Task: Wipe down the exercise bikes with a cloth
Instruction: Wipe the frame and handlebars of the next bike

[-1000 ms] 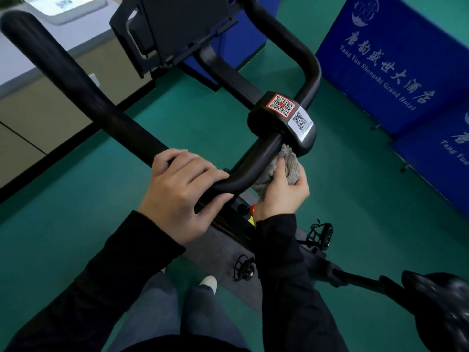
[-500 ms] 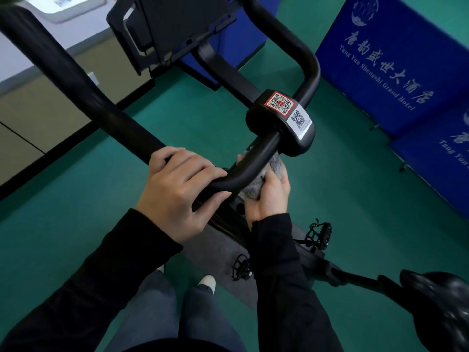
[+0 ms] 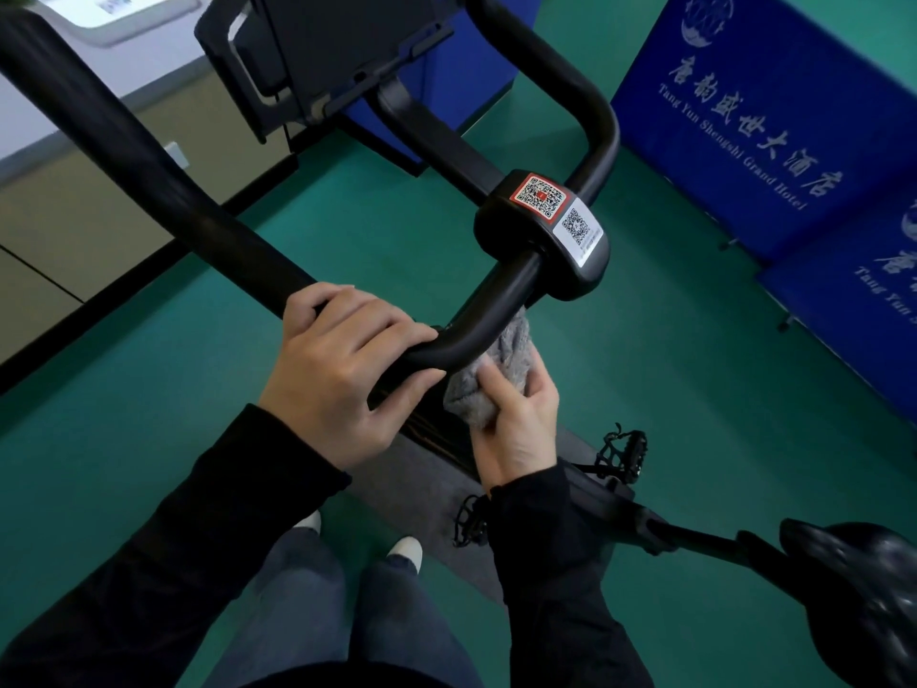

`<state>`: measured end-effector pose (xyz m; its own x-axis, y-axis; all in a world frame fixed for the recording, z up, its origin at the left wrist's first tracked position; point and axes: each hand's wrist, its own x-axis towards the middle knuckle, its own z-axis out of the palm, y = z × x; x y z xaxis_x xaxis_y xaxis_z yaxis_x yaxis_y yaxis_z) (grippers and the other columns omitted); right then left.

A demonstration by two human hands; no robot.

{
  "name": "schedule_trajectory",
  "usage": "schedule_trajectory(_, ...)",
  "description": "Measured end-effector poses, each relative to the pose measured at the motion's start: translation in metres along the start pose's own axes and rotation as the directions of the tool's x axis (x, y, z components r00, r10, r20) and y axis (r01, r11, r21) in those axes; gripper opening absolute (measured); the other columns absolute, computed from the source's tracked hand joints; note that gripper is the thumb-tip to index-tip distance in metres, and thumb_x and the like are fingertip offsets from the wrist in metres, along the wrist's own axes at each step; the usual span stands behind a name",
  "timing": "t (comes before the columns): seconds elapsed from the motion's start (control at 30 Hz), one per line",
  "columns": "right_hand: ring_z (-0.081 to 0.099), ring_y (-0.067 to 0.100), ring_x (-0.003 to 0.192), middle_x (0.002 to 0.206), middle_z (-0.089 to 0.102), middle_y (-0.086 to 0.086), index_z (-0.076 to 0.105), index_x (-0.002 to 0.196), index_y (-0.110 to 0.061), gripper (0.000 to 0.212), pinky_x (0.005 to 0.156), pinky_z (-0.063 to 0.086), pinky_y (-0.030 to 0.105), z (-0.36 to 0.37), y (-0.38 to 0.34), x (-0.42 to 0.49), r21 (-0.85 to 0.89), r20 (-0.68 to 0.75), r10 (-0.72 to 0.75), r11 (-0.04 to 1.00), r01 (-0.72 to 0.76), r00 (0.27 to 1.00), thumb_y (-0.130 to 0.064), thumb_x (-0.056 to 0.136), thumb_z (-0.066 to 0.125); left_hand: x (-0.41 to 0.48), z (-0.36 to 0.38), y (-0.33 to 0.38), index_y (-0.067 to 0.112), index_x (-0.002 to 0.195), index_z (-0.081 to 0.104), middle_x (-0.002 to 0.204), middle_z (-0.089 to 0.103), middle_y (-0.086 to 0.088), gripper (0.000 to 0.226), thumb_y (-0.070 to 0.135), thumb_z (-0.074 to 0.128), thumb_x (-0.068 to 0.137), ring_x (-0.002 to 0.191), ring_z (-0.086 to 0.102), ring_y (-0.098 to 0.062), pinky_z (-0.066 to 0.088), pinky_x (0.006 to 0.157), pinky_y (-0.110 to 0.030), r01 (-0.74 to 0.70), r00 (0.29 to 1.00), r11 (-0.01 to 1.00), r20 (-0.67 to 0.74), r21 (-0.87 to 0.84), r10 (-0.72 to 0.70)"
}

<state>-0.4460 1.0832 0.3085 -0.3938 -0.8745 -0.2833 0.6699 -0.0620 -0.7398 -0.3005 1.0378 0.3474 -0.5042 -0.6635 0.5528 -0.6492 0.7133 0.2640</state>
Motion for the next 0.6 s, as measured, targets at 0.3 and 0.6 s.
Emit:
schedule_trajectory(0.3,0.059,0.029,0.096,0.103,0.062,0.017,0.054,0.115,0.004,0.033,0.097,0.045,0.05,0.004,-0.009,0.019,-0.106,-0.116,-0.083,0.992,0.071,0.99,0.018,0.086,0.049,0.001,0.0,-0.001,0.016,0.093,0.069,0.088,0.065,0.004,0.025,0.037,0.058,0.088,0.089,0.059,-0.02,0.029,0.09,-0.035,-0.007,1.0,1.0,-0.013,-0.001,0.007)
schedule_trajectory(0.6,0.064,0.021,0.09,0.098,0.066,0.009,0.053,0.109,-0.011,0.039,0.093,0.048,0.048,-0.006,-0.007,0.007,-0.151,-0.132,-0.15,0.98,0.13,0.98,0.018,0.082,0.055,0.001,0.001,-0.001,0.016,0.093,0.069,0.088,0.065,0.004,0.025,0.038,0.058,0.089,0.089,0.06,-0.02,0.028,0.091,-0.033,-0.007,1.0,1.0,-0.016,-0.005,0.007)
